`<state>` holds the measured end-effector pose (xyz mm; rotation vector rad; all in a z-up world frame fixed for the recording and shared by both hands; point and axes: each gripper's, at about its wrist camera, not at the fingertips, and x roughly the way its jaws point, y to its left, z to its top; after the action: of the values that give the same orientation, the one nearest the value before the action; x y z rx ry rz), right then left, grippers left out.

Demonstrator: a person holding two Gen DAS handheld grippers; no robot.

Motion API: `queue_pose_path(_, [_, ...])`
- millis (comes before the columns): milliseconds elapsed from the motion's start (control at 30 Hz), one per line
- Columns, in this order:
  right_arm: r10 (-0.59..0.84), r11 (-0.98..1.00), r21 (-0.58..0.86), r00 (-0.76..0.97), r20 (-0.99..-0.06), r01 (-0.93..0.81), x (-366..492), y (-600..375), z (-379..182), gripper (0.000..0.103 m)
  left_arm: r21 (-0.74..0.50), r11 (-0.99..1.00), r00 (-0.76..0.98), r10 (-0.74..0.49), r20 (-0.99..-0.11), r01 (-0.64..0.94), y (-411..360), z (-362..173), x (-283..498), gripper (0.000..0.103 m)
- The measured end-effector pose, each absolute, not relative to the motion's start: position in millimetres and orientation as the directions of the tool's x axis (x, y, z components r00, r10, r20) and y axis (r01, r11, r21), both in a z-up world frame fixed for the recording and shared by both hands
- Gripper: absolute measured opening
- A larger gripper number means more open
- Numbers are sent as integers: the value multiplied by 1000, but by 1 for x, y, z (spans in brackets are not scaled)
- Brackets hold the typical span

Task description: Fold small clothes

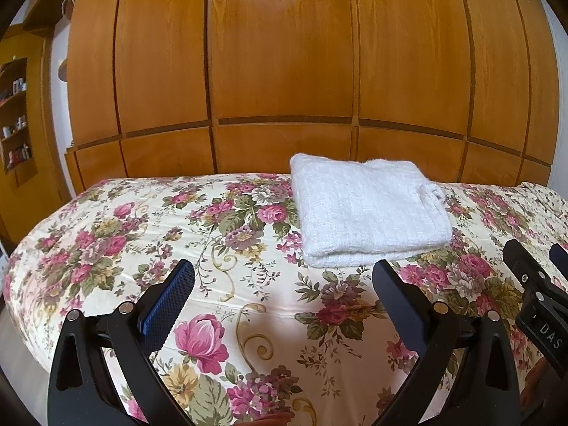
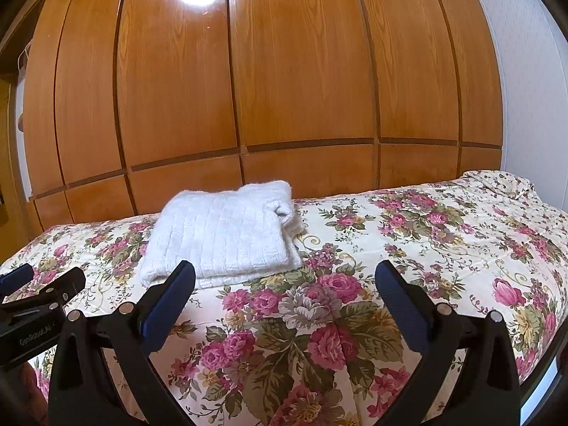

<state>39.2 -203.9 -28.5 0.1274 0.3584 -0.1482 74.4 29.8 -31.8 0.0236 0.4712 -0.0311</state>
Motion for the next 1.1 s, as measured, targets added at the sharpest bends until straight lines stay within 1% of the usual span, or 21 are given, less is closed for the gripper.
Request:
queue_pose_path(433, [-118,982,97,924,-364,163,42,-203,-31,101,18,998,885,-39,-464,53,27,-34,74,99])
queue_pose_path(1100, [-110,982,100,914,-391,162,49,-205,-39,101,-9,999,854,-46,-519,49,28,-44,83,99])
